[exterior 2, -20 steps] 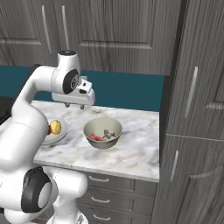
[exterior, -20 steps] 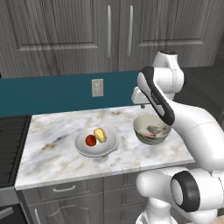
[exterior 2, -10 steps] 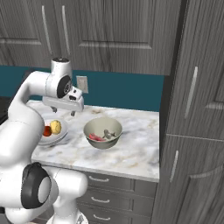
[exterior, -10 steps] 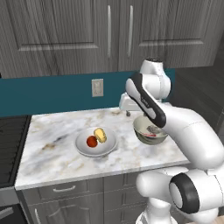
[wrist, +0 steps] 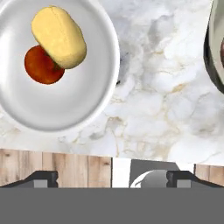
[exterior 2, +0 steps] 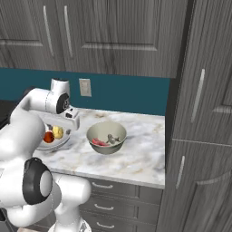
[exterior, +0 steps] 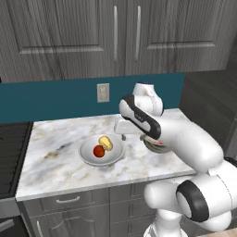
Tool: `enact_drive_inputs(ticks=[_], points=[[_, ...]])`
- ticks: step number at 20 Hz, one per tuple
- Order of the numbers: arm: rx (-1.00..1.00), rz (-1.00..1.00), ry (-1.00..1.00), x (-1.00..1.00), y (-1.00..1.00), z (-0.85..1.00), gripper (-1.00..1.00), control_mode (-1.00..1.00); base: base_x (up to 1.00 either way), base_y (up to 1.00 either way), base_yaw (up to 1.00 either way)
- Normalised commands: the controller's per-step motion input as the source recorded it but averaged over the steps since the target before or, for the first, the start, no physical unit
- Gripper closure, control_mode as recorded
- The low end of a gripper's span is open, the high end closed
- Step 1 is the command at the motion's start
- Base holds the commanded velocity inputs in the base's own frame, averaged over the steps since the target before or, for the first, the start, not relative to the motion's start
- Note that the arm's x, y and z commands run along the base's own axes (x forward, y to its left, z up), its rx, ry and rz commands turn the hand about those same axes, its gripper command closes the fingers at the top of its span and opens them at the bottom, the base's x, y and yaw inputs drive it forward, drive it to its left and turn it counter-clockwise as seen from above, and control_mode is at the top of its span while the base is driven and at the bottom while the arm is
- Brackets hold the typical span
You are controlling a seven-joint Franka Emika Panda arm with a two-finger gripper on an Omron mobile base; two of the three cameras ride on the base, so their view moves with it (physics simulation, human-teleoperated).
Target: Place the bowl with the potato and tomato on the top shelf of the fridge. Place the bowl with the steak and fish on the second highest shelf of the fridge.
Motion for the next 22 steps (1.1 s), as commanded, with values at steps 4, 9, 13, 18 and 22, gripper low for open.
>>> enact_drive_inputs(ticks=[4, 9, 13, 18, 22], points=[[0.09, -0.01, 0.00, 0.00, 0.20, -0.53, -1.00, -1.00, 0.00, 0.00, 0.00], [0.06, -0.03, -0.02, 0.04, 0.18, -0.40, -1.00, -1.00, 0.00, 0.00, 0.00], [-0.01, -0.02, 0.00, 0.11, 0.25, -0.38, -1.00, -1.00, 0.00, 0.00, 0.00], [0.00, -0.02, 0.00, 0.26, 0.26, -0.42, -1.00, -1.00, 0.00, 0.00, 0.00], [0.00, -0.06, 0.00, 0.28, 0.08, -0.24, -1.00, -1.00, 0.00, 0.00, 0.00]])
